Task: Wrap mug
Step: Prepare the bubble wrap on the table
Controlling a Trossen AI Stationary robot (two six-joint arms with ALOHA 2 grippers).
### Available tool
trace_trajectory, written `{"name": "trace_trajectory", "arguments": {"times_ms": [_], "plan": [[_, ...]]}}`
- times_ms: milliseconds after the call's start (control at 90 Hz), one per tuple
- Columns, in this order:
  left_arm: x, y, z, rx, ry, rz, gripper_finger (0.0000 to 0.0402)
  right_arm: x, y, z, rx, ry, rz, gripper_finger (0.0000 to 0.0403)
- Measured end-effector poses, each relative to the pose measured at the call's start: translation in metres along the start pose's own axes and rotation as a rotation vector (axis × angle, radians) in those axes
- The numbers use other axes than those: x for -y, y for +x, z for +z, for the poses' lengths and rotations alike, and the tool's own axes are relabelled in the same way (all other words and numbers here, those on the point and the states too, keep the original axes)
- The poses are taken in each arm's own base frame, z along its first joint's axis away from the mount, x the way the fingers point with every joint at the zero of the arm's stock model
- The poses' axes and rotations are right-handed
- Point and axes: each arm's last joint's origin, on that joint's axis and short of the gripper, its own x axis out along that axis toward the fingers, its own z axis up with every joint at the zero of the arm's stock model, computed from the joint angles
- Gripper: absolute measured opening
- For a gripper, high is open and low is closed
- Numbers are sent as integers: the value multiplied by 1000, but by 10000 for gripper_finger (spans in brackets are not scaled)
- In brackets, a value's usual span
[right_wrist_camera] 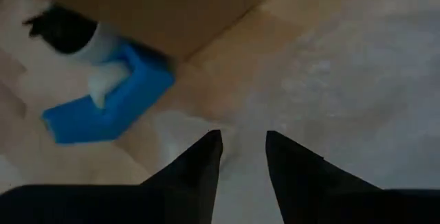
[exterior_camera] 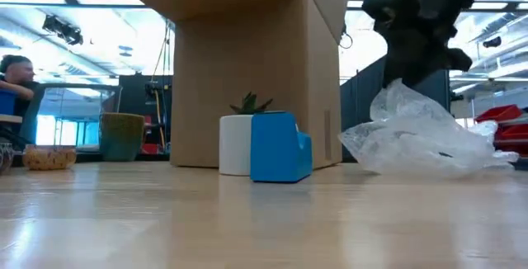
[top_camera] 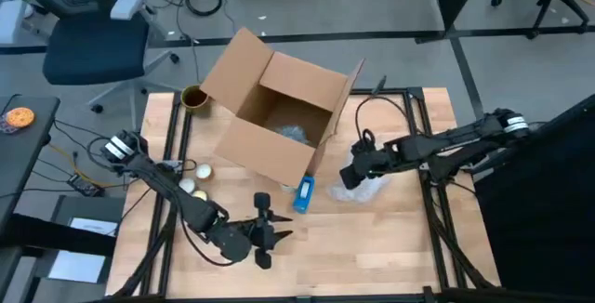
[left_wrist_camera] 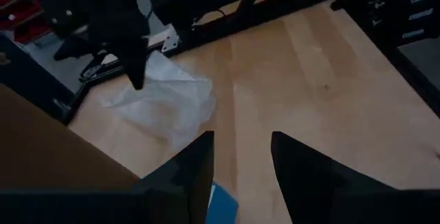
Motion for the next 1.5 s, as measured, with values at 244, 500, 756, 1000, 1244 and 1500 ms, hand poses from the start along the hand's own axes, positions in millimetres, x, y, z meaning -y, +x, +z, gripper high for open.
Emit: {"name": "trace_trajectory", "arguments": {"times_ms": [244, 500, 756, 1000, 1244, 1500], "plan": [[0, 0, 0, -1, -4, 0, 131, -2, 20, -6, -58, -73, -63, 93], [0, 0, 0, -1, -8, 0, 131, -8, 24, -21, 25, -224, -117, 8], [0, 0, 0, -1, -8, 0, 131, -34, -31, -17, 342, -382, -65, 0], [0, 0, 0, 2, -10, 0, 131, -81, -133, -34, 594, -673, 231, 0], [1, 2, 4, 40, -48, 1, 131, -81, -206, -110, 734, -810, 494, 0], [15, 28, 2, 142, -74, -7, 131, -26, -207, -174, 842, -582, 540, 0]]}}
